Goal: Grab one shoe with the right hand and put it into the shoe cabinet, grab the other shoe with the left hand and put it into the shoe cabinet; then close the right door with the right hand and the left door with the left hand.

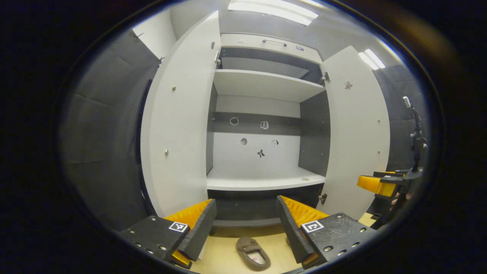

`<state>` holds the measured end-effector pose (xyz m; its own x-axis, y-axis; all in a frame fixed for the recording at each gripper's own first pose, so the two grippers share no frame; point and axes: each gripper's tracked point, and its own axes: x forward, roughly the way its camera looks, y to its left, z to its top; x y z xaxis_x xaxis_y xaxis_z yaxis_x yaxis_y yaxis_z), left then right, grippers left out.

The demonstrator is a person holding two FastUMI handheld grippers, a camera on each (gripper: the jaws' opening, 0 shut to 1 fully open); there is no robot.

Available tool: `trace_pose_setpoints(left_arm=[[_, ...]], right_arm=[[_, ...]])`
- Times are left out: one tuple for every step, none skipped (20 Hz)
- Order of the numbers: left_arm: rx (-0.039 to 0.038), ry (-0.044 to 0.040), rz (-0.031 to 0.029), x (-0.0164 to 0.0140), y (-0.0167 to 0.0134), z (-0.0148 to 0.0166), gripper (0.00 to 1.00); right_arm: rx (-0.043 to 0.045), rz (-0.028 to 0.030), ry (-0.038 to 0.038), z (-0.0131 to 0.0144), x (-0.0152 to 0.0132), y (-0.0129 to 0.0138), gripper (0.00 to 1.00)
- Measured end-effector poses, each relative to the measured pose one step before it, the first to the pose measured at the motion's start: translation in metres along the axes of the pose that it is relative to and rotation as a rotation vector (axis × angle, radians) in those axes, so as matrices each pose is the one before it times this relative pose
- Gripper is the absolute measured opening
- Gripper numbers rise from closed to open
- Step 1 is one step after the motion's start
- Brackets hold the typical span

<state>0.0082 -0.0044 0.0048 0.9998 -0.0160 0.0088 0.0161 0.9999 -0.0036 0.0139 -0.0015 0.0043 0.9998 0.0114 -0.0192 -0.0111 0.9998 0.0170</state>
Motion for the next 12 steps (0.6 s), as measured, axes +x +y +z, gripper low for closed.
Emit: trace_pose_setpoints(left_arm=[[0.00001,-0.0005,-0.00045,0.00042,-0.00049,0.00202,0.92],[-0.00139,-0.00177,-0.00122,0.00002,-0.00047,0.00379,0.92],[-0.00395,-0.00224,-0.00181,0.00024,-0.00049,0.00294,0.92],[-0.0046,-0.0008,-0.0017,0.00094,-0.00042,0.00381,0.92],[-0.00524,-0.00048,-0.00259,0.00128,-0.00087,0.00295,0.92],[-0.00467,-0.0022,-0.00014,0.00084,0.00039,0.0027,0.92],[-0.00396,0.00009,0.00072,0.00127,0.00035,0.00118,0.92],[-0.00156,0.00428,0.0014,0.00174,0.00084,0.00067,0.95],[0.00055,0.00761,0.00221,0.00167,0.00115,-0.00194,0.92],[0.00146,0.00547,0.00236,0.00144,0.00106,-0.00129,0.95],[0.00131,0.0036,0.00062,0.00123,0.00126,-0.00242,0.94],[0.00083,0.0067,-0.00175,0.00018,0.00035,-0.00258,0.92]], right_arm=[[0.00046,0.00356,-0.0007,0.00301,0.00049,0.00091,0.98],[0.00072,0.00508,-0.00199,0.00323,0.00051,0.00113,0.97],[-0.00124,0.00135,-0.00114,0.00327,0.00078,0.00066,0.97],[-0.00212,0.00018,-0.0018,0.00361,0.00093,0.00016,0.98],[0.00083,0.00348,-0.00363,0.0036,0.00025,0.00138,0.98],[0.00285,0.00214,-0.00309,0.00396,0.00086,0.00087,0.97],[0.0038,0.00134,0.00032,0.00147,0.00172,0.00061,0.97],[0.00307,0.00047,0.00581,0.00023,0.00167,0.00037,0.97],[0.00196,0.00147,0.00605,-0.00074,0.00137,0.00078,0.97],[0.00054,0.00149,0.00841,-0.00102,0.00193,0.00072,0.97],[0.00221,0.00504,0.00597,-0.00154,0.00166,0.0012,0.98],[0.00696,0.01561,0.00646,-0.00105,0.00255,0.00338,0.97]])
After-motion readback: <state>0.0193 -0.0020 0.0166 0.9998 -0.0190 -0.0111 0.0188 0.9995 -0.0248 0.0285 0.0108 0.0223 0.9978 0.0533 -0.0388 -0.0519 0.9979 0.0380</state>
